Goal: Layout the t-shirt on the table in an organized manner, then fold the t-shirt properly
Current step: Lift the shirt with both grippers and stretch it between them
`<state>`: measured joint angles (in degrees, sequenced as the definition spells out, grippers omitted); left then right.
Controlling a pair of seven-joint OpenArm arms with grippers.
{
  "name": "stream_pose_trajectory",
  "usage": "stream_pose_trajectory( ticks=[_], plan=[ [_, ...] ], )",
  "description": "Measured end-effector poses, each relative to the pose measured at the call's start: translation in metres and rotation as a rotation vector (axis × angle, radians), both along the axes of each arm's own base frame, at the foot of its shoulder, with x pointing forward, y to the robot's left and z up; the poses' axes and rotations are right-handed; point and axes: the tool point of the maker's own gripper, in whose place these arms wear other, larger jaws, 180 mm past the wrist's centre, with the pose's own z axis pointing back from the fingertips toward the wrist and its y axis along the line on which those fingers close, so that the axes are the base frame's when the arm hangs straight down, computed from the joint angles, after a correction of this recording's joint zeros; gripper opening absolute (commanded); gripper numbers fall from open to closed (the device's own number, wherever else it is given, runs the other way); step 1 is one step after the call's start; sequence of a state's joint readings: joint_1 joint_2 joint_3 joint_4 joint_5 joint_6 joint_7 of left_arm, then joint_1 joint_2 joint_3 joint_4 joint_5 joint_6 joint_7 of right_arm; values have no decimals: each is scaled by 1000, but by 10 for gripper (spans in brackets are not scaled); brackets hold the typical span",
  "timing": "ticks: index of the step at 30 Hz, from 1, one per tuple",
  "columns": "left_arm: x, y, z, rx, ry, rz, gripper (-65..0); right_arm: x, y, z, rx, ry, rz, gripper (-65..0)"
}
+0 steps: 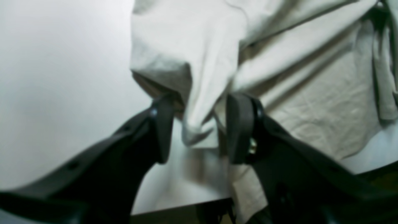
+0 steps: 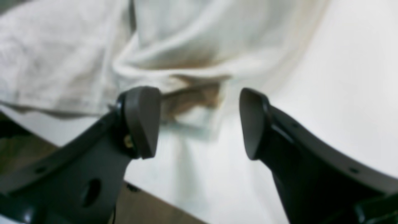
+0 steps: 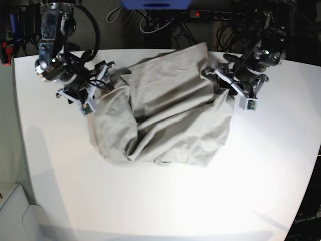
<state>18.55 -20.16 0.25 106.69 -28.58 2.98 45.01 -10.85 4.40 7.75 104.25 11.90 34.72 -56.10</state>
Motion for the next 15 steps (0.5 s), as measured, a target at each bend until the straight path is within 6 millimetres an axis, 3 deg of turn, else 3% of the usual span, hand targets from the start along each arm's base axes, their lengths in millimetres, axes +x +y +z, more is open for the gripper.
stream_pose_trajectory(
  ticks=[5,15],
  plan=[
    [0,0,0,-1,1,0,-384,8,1,3,2,-13,0,-238],
    [0,-1,-1,-3,2,1,-384,13,32,6,21,-23,95,-241]
  ],
)
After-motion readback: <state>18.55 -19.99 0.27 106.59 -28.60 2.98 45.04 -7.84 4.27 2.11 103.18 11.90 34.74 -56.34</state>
